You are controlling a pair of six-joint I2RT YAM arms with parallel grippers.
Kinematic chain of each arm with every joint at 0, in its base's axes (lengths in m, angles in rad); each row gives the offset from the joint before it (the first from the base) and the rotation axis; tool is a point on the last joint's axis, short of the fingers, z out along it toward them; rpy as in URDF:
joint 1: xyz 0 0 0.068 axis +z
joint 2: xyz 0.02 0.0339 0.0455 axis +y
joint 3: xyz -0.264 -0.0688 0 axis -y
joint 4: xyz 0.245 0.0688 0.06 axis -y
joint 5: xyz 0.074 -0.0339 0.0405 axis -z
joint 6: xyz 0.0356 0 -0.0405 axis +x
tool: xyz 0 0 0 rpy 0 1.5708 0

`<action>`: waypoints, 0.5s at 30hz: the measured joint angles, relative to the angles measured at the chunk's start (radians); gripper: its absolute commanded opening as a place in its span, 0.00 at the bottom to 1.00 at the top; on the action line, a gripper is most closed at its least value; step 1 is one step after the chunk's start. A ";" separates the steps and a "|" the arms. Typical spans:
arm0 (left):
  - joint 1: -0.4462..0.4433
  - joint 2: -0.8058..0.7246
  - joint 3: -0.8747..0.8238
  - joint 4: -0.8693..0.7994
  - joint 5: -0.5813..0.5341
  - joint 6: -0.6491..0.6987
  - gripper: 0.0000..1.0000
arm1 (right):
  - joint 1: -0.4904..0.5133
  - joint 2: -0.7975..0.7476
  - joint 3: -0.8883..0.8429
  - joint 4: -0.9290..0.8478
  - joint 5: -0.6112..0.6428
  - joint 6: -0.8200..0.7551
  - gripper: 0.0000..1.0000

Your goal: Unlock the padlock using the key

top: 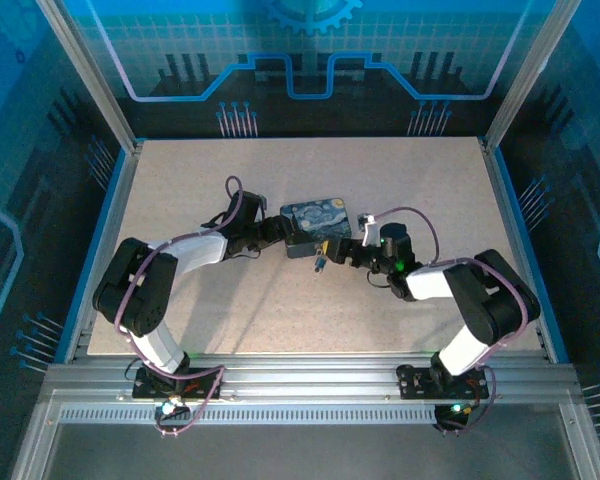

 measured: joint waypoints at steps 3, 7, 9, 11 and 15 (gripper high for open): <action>-0.002 0.000 -0.019 0.035 0.004 -0.003 0.63 | -0.021 0.050 0.031 0.029 -0.029 -0.007 0.81; -0.010 -0.008 -0.048 0.080 0.004 -0.007 0.63 | -0.058 0.074 0.045 0.056 -0.065 -0.013 0.80; -0.015 -0.012 -0.055 0.087 0.003 -0.012 0.63 | -0.068 0.073 0.045 0.059 -0.072 -0.020 0.79; -0.020 -0.013 -0.055 0.087 0.002 -0.015 0.63 | -0.073 0.066 0.037 0.057 -0.079 -0.030 0.76; -0.023 -0.014 -0.055 0.087 -0.003 -0.023 0.63 | -0.074 0.053 0.012 0.063 -0.118 -0.037 0.73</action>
